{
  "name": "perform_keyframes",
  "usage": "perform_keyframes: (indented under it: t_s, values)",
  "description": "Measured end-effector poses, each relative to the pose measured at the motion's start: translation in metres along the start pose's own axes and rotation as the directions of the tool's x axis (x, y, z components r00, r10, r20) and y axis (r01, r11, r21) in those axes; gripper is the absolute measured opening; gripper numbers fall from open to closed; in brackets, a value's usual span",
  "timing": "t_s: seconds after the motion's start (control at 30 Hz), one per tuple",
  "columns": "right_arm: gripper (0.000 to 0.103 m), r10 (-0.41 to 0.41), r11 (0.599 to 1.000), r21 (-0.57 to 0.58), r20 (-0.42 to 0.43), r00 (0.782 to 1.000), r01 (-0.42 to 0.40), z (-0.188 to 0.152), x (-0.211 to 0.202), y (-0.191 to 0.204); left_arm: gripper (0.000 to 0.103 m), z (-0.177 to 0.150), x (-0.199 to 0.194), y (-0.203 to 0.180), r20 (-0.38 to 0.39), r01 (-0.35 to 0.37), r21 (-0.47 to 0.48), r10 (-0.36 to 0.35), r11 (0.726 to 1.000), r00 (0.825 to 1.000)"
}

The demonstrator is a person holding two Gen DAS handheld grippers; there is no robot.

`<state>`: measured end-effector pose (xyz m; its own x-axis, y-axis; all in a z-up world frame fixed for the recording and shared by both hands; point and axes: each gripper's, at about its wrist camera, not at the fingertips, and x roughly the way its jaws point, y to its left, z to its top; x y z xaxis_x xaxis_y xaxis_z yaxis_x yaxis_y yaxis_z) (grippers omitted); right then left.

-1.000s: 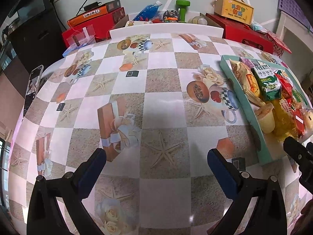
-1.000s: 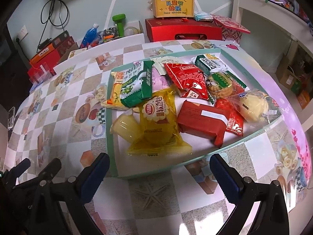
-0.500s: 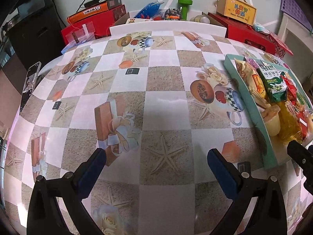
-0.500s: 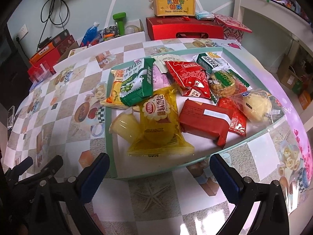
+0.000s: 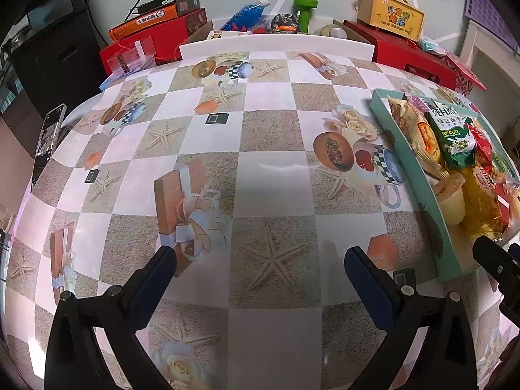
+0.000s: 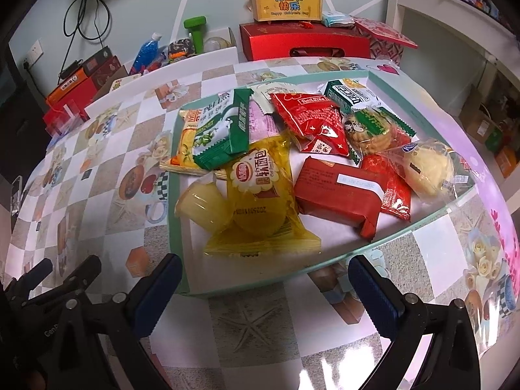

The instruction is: Organize snacks

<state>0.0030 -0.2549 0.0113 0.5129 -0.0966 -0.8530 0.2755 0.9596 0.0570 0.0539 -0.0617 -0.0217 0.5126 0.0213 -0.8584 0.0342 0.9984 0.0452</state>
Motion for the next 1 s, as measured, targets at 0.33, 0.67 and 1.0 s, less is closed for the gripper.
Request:
perform_keyframes:
  t_s: [0.33, 0.67, 1.0]
  values:
    - [0.103, -0.005, 1.000, 0.025, -0.004, 1.000, 0.005, 0.000, 0.000, -0.009, 0.103, -0.001, 0.001, -0.004, 0.000, -0.013, 0.020, 0.013, 1.000, 1.000]
    - [0.103, 0.000, 0.999, 0.032, -0.006, 1.000, 0.000, 0.000, 0.001, -0.012, 0.103, -0.002, 0.002, -0.006, -0.001, -0.020, 0.030, 0.020, 0.999, 1.000]
    - [0.103, -0.002, 0.999, 0.032, -0.009, 1.000, 0.002, -0.001, 0.001, -0.010, 0.103, -0.001, -0.005, -0.006, 0.023, 0.008, 0.030, -0.009, 1.000, 1.000]
